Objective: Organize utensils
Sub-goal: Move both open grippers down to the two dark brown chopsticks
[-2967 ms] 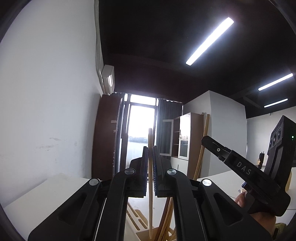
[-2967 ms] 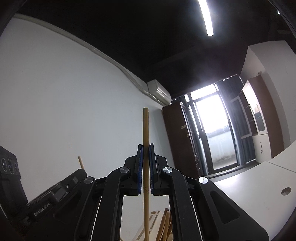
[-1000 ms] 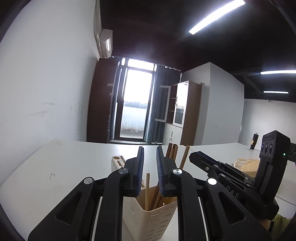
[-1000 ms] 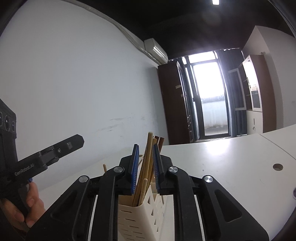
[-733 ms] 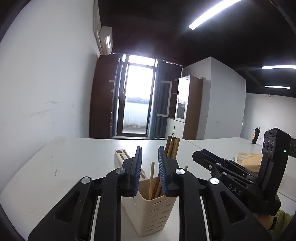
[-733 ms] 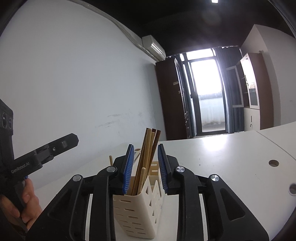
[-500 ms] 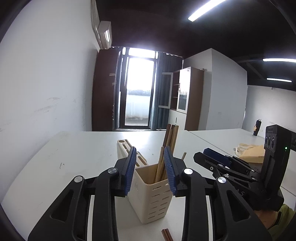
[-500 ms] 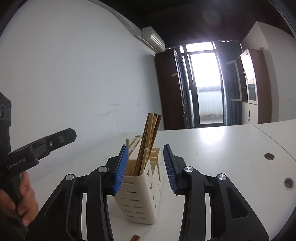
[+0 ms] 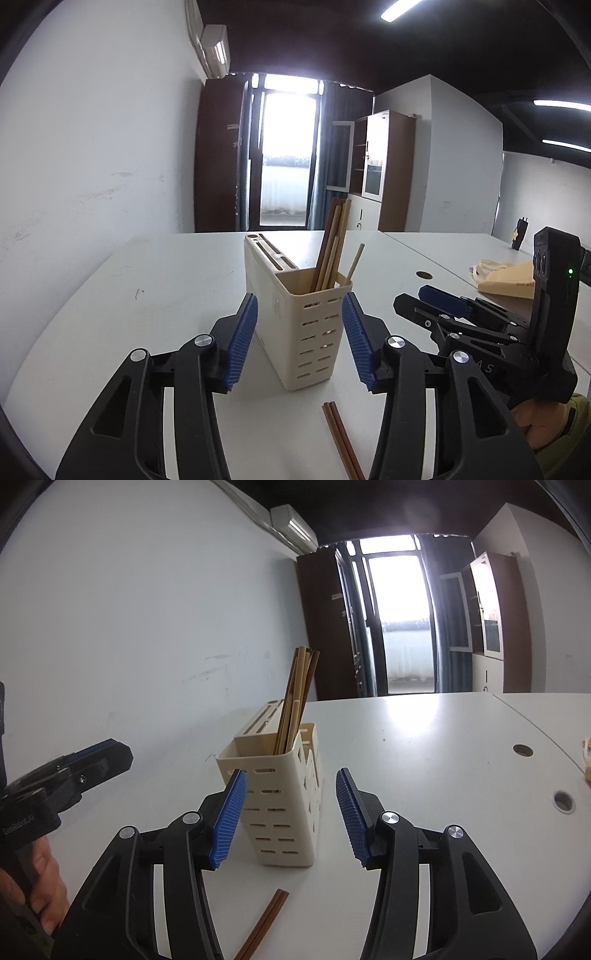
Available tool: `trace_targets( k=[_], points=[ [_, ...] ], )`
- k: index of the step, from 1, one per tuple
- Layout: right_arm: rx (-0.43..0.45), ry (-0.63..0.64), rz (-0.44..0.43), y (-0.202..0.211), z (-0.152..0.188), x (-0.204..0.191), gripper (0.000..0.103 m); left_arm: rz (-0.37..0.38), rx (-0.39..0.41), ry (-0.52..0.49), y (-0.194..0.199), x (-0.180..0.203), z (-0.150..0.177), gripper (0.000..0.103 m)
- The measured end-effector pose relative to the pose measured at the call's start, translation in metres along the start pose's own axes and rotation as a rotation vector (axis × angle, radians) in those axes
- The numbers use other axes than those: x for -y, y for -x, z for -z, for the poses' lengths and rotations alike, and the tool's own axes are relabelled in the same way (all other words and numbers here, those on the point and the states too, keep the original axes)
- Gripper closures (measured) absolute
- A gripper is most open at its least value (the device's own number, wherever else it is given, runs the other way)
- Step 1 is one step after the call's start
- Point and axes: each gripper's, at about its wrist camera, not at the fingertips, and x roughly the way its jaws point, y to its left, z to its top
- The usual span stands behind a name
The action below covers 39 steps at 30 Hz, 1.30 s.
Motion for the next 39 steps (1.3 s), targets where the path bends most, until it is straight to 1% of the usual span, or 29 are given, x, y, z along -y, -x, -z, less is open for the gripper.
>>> trace_targets(
  k=[2, 5, 7, 10, 12, 14, 17, 21, 23, 25, 27, 30, 33, 39],
  points=[
    [-0.014, 0.006, 0.006, 0.002, 0.003, -0.004, 0.052, -0.004, -0.014, 0.012, 0.003, -0.002, 0.003, 0.055],
    [-0.049, 0.027, 0.009, 0.004, 0.008, -0.012, 0.047, -0.008, -0.047, 0.037, 0.004, -0.008, 0.007, 0.055],
    [-0.079, 0.045, 0.01, 0.002, 0.012, -0.017, 0.046, -0.014, -0.067, 0.045, 0.006, -0.01, 0.012, 0.055],
    [-0.13, 0.046, 0.024, -0.002, 0.016, -0.018, 0.046, -0.022, -0.094, 0.044, 0.007, -0.013, 0.018, 0.051],
    [-0.175, 0.034, 0.025, -0.006, 0.021, -0.018, 0.046, -0.026, -0.113, 0.042, 0.007, -0.016, 0.022, 0.047],
    [-0.237, 0.039, 0.04, -0.012, 0.027, -0.02, 0.046, -0.036, -0.131, 0.045, 0.005, -0.019, 0.025, 0.046],
    [-0.325, 0.042, 0.06, -0.023, 0.035, -0.022, 0.046, -0.033, -0.151, 0.062, 0.001, -0.025, 0.03, 0.045],
    [-0.425, 0.006, 0.091, -0.036, 0.047, -0.018, 0.046, -0.012, -0.175, 0.083, -0.005, -0.034, 0.037, 0.045],
    [-0.488, -0.004, 0.088, -0.044, 0.052, -0.017, 0.046, -0.028, -0.221, 0.102, -0.012, -0.039, 0.04, 0.045],
    [-0.546, -0.01, 0.089, -0.052, 0.059, -0.017, 0.046, -0.011, -0.224, 0.111, -0.012, -0.042, 0.041, 0.044],
    [-0.598, -0.013, 0.096, -0.06, 0.065, -0.016, 0.046, -0.02, -0.22, 0.112, -0.011, -0.045, 0.043, 0.043],
    [-0.662, -0.028, 0.108, -0.07, 0.075, -0.012, 0.046, -0.019, -0.243, 0.13, -0.015, -0.051, 0.047, 0.042],
    [-0.704, -0.046, 0.115, -0.078, 0.083, -0.009, 0.046, -0.006, -0.263, 0.153, -0.019, -0.056, 0.049, 0.043],
    [-0.762, -0.051, 0.134, -0.09, 0.095, -0.007, 0.046, 0.013, -0.29, 0.188, -0.025, -0.063, 0.052, 0.042]
  ],
)
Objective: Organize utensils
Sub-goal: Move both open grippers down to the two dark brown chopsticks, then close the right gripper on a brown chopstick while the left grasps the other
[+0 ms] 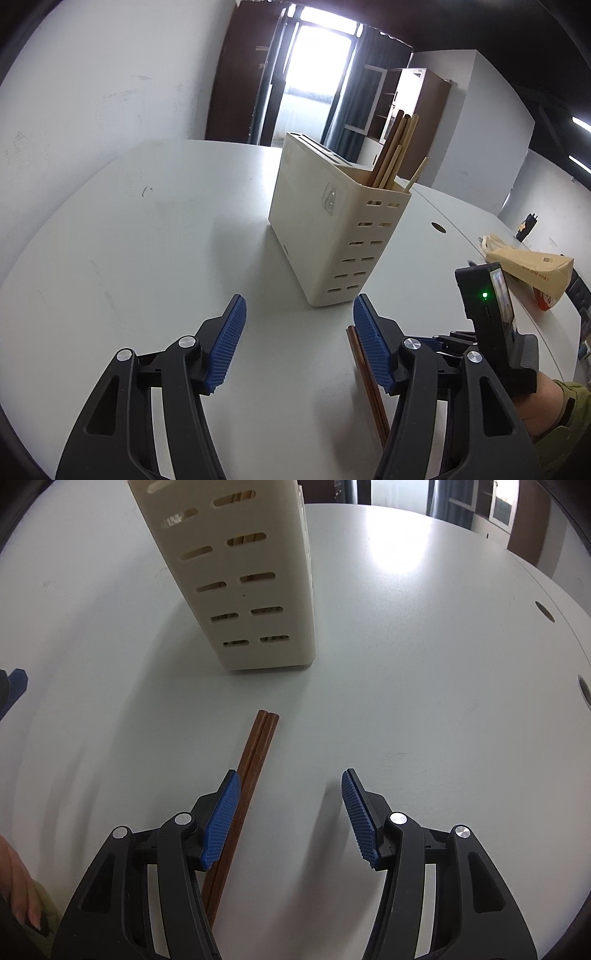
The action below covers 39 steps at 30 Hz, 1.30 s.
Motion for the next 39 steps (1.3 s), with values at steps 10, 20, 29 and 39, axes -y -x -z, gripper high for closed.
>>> trace_targets(
  k=[10, 20, 29, 39],
  points=[
    [-0.014, 0.027, 0.041, -0.004, 0.004, -0.006, 0.045, -0.007, -0.003, -0.006, -0.002, 0.002, -0.001, 0.041],
    [-0.017, 0.07, 0.093, -0.007, 0.004, -0.018, 0.051, -0.011, -0.025, -0.008, -0.006, 0.002, 0.001, 0.041],
    [-0.015, 0.087, 0.073, -0.004, 0.022, -0.01, 0.083, -0.013, -0.115, -0.001, -0.027, 0.006, 0.007, 0.043],
    [-0.025, 0.045, -0.002, -0.002, 0.031, 0.006, 0.095, 0.001, -0.286, -0.091, -0.067, 0.041, 0.019, 0.045]
  ],
)
